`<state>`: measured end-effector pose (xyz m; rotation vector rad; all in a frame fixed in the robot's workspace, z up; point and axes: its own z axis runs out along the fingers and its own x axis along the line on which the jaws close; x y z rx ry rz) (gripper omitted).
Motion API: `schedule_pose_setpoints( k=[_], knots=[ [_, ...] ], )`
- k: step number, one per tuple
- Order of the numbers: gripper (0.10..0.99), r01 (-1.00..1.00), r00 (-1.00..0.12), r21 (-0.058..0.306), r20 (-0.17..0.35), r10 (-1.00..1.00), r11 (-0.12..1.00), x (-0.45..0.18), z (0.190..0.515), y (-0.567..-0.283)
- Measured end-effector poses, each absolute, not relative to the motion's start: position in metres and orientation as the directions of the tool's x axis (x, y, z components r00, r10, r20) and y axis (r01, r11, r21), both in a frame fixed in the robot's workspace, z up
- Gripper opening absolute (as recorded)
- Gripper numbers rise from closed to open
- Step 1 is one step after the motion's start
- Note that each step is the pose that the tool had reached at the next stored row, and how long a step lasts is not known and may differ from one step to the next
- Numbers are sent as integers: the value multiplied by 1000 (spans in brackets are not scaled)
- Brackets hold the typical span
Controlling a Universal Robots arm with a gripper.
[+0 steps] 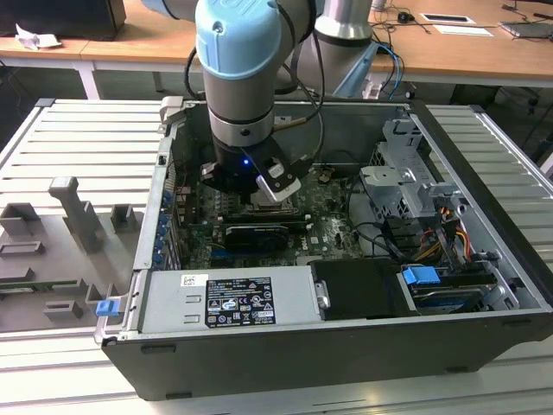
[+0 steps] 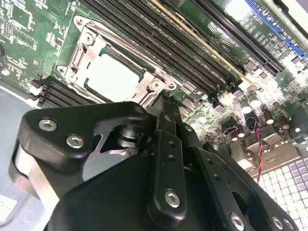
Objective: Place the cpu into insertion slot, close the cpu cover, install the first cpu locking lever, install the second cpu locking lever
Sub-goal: 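Install the second cpu locking lever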
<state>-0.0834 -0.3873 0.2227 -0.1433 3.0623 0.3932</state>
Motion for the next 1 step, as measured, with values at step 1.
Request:
schedule_pose_setpoints(
  k=[1],
  knots=[
    [106, -98, -994, 250, -62, -85, 963, -83, 223, -387]
  ],
)
